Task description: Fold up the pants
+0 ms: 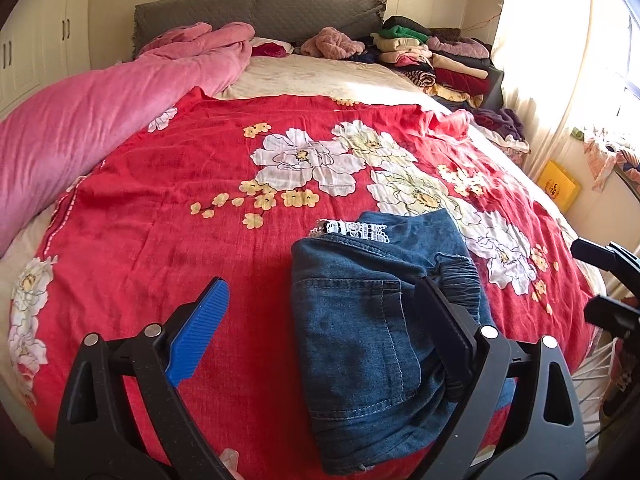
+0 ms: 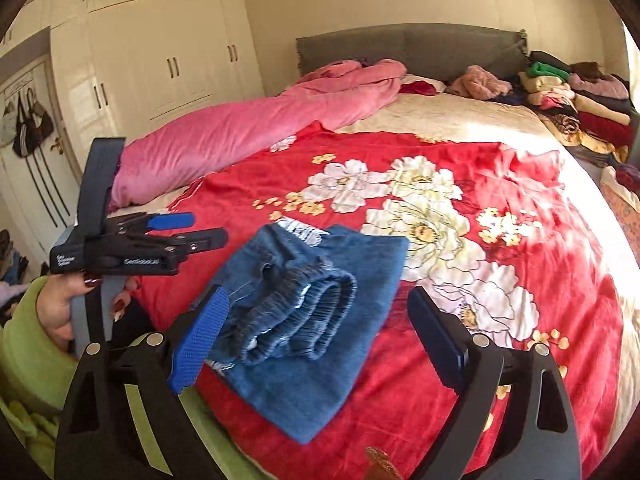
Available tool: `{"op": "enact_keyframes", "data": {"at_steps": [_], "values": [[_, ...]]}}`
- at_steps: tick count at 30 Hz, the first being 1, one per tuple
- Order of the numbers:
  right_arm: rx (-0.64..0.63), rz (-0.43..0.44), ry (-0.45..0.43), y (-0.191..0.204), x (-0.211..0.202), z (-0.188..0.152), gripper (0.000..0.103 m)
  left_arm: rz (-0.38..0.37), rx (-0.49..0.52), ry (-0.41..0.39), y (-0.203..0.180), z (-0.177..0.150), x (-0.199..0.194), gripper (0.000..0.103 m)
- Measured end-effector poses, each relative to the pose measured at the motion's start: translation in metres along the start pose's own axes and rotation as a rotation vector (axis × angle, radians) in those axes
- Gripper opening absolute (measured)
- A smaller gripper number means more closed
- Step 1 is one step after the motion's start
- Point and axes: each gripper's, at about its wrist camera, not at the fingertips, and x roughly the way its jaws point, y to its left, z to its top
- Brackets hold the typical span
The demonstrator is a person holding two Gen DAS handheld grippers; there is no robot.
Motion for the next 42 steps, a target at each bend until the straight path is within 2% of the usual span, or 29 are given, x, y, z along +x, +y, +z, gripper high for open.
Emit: {"op": "enact_keyframes", "data": {"at_steps": [10,14,17,20,21,22,27,28,29,30,32,34,36,39,42], "values": [[0.068,-0.043,0.046,-0.019,0.018,-0.010,0.091,0.018,0.031,0.029,-0.007,-0.006,0.010,0.087],[0.092,-0.070,0.139,-0.026,0.049,-0.016,0.091,0.025,0.038,0.078,-0.007,-0.014,0.028,0.087],[0.141,-0.048,0.206,-0.036,0.077,-0.023,0.089,0.022,0.044,0.120,-0.009,-0.021,0.045,0.087],[0.225,0.023,0.254,-0.047,0.101,-0.030,0.079,0.004,0.042,0.159,-0.010,-0.026,0.061,0.087],[0.250,0.050,0.265,-0.048,0.107,-0.031,0.078,-0.014,0.034,0.168,-0.010,-0.026,0.065,0.085],[0.262,0.078,0.269,-0.047,0.112,-0.033,0.078,-0.029,0.028,0.174,-0.011,-0.026,0.069,0.079],[0.213,0.088,0.259,-0.039,0.125,-0.028,0.078,-0.058,0.016,0.181,-0.015,-0.027,0.076,0.062],[0.206,0.100,0.254,-0.038,0.126,-0.026,0.066,-0.063,0.015,0.180,-0.016,-0.027,0.076,0.055],[0.196,0.135,0.248,-0.036,0.127,-0.023,0.035,-0.070,0.012,0.179,-0.017,-0.025,0.076,0.051],[0.184,0.158,0.236,-0.033,0.126,-0.019,0.023,-0.070,0.012,0.176,-0.018,-0.024,0.075,0.049],[0.125,0.146,0.189,-0.023,0.119,-0.006,0.019,-0.059,0.015,0.157,-0.021,-0.018,0.072,0.039],[0.093,0.151,0.133,-0.017,0.111,0.006,0.019,-0.054,0.009,0.123,-0.021,-0.010,0.068,0.036],[0.048,0.119,0.088,-0.014,0.107,0.021,0.018,-0.049,0.002,0.082,-0.019,0.001,0.063,0.035],[0.036,0.095,0.070,-0.018,0.111,0.036,0.018,-0.037,-0.007,0.047,-0.016,0.015,0.061,0.035],[0.048,0.057,0.107,-0.026,0.127,0.038,0.022,-0.014,-0.006,0.050,-0.014,0.019,0.070,0.036]]}}
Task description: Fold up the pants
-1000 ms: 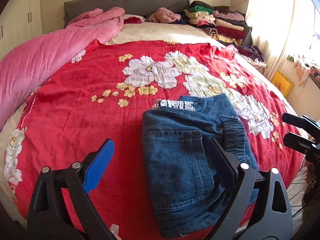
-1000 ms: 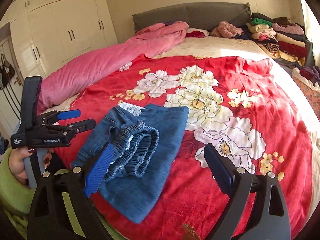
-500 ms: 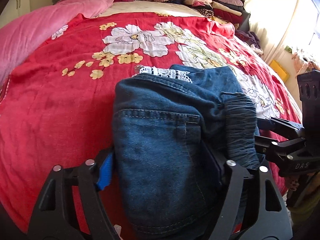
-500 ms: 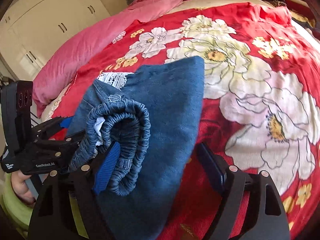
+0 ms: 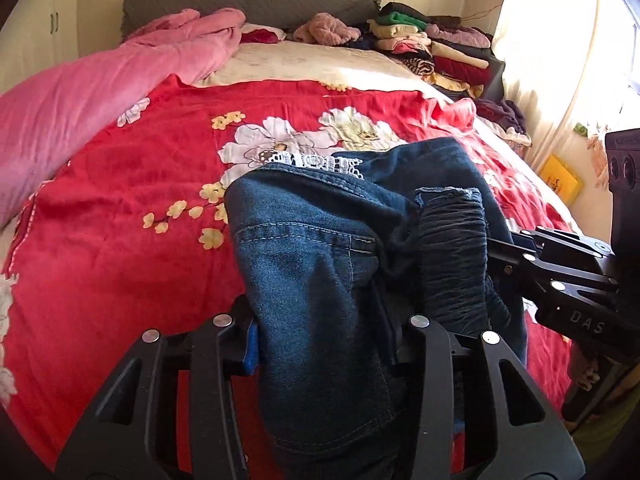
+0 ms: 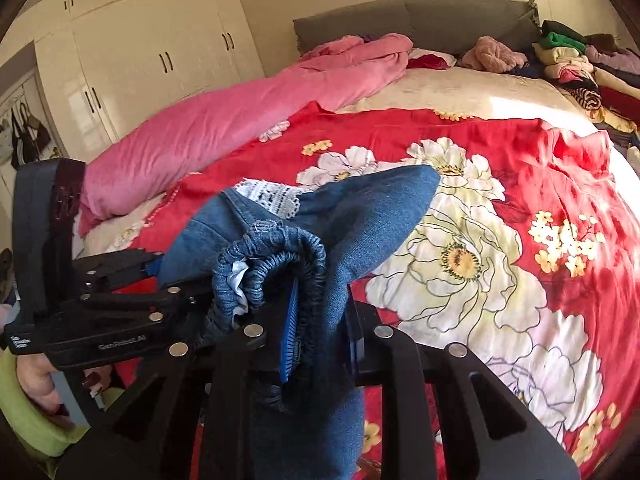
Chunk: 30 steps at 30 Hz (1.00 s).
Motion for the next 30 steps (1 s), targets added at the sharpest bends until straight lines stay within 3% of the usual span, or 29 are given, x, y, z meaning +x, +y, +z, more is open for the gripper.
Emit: {"op": "enact_keyframes", "data": {"at_steps": [3,5,6,8,12,15,18,23,30], "values": [[0.024,-0.062,0.058,-0.011,0.016,-0.005,0.032,0.032,0.019,0.037,-0.002,-0.004,0.012,0.046],[0.043,-0.113,0.074,-0.021,0.019,-0.014,0.058,0.052,0.040,0.048,-0.003,-0.008,0.017,0.052],[0.055,-0.128,0.076,-0.025,0.019,-0.018,0.063,0.056,0.045,0.049,-0.003,-0.010,0.018,0.053],[0.085,-0.139,0.078,-0.032,0.019,-0.023,0.069,0.051,0.042,0.051,-0.003,-0.011,0.019,0.056],[0.071,-0.195,0.029,-0.031,0.001,-0.027,0.071,0.045,0.034,0.039,-0.001,-0.013,0.011,0.064],[0.064,-0.209,-0.043,-0.025,-0.025,-0.030,0.090,0.042,0.034,0.010,-0.001,-0.014,-0.002,0.078],[0.044,-0.221,-0.108,-0.016,-0.053,-0.035,0.095,0.052,0.033,-0.026,-0.002,-0.015,-0.019,0.092],[0.013,-0.233,-0.165,-0.001,-0.087,-0.046,0.098,0.057,0.024,-0.080,-0.006,-0.027,-0.053,0.093],[0.061,-0.193,-0.110,0.014,-0.107,-0.074,0.098,0.056,0.005,-0.081,-0.009,-0.054,-0.087,0.093]]}}
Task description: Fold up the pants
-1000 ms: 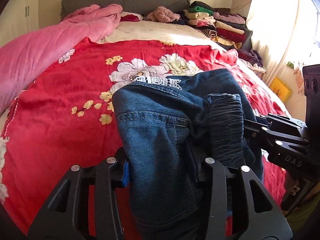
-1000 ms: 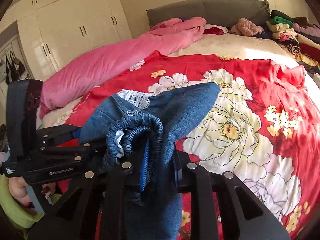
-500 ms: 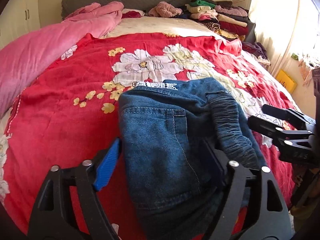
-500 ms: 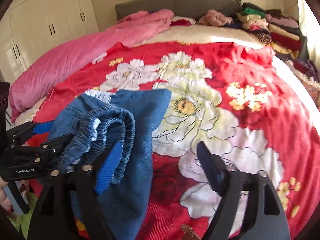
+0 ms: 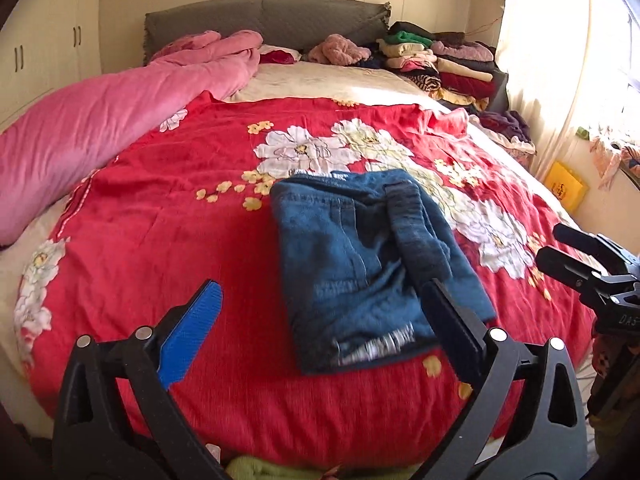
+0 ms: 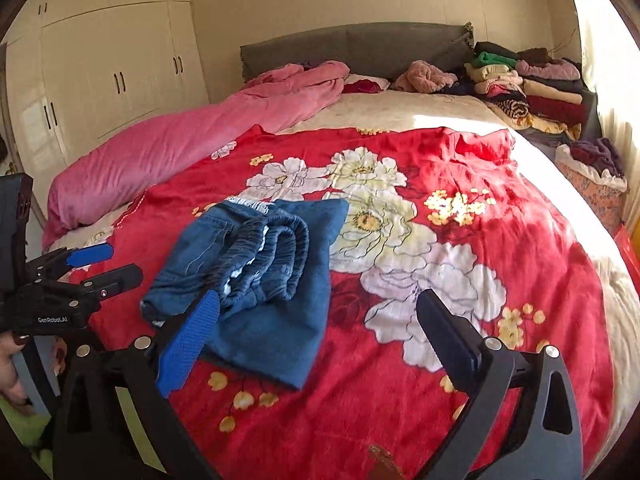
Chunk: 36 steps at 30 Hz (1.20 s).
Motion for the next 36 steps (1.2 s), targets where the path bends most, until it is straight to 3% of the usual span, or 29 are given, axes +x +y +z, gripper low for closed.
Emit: {"op": "enact_keyframes", "data": {"at_steps": [8,36], "values": [[0.013,-0.035,0.066,0.007,-0.002,-0.019,0.098,-0.028,-0.007,0.051,-0.002,-0.021,-0.012,0.093],[-0.004,-0.052,0.069,0.014,-0.006,-0.012,0.098,0.012,-0.038,0.064,0.003,-0.025,-0.016,0.093]]}}
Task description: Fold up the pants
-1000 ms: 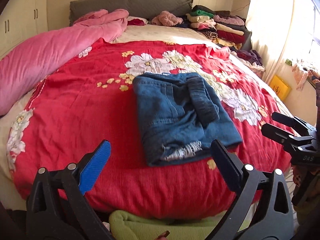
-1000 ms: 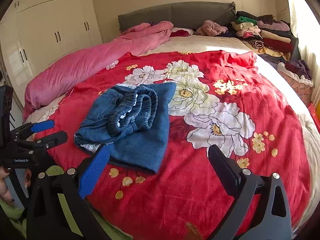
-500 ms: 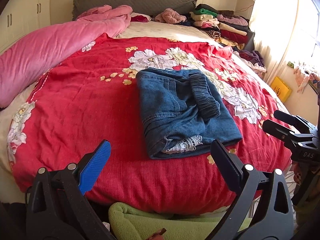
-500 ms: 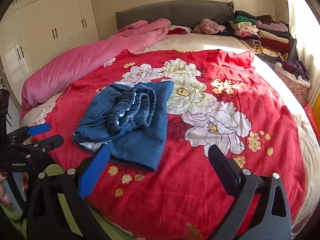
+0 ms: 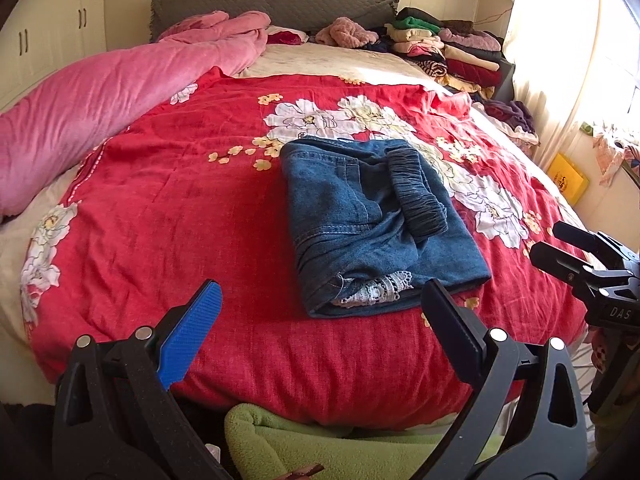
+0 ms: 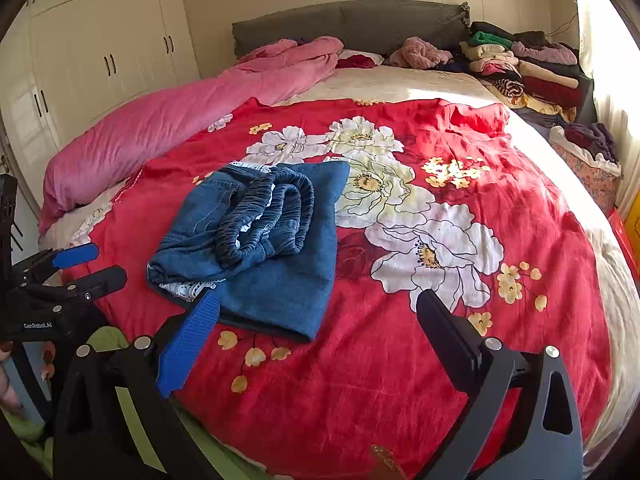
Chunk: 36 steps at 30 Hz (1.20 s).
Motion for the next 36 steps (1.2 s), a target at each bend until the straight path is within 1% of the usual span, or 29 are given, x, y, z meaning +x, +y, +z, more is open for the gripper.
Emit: {"op": "enact_keyframes", "data": {"at_steps": [36], "values": [[0.017,-0.028,0.007,-0.0058,-0.0024,-0.0018,0.098,0.014,-0.008,0.007,-0.0033,-0.0011,0.0010,0.093]]}}
